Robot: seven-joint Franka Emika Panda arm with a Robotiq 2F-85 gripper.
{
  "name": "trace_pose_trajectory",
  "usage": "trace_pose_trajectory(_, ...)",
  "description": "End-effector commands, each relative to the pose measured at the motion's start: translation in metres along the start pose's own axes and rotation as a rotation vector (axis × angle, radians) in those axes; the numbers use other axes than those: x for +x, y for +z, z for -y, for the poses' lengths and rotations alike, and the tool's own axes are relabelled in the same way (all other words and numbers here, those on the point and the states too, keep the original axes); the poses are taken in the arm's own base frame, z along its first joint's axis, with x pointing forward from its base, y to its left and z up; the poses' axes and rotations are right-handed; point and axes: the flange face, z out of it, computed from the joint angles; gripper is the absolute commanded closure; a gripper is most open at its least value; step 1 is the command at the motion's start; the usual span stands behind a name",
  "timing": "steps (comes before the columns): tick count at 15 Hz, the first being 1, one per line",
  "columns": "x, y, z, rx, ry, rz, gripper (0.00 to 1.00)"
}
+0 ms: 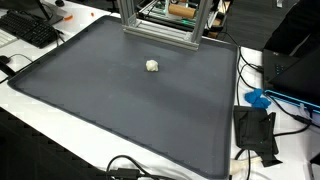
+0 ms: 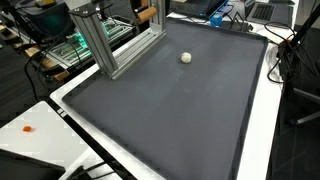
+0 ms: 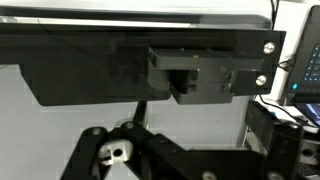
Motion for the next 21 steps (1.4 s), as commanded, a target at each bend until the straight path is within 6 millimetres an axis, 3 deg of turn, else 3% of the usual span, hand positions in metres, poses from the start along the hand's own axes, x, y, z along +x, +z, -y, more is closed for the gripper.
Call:
trace_pose_trajectory(1, -0.015, 0.008, 0.006, 0.021, 0.033, -0.024, 0.00)
trace_pose_trajectory(8, -0.026, 0.023, 0.010, 0.020, 0.025, -0.053, 0.00)
trace_pose_trajectory(21, -0.038, 0.025, 0.012, 0.006, 0.026, -0.077, 0.03)
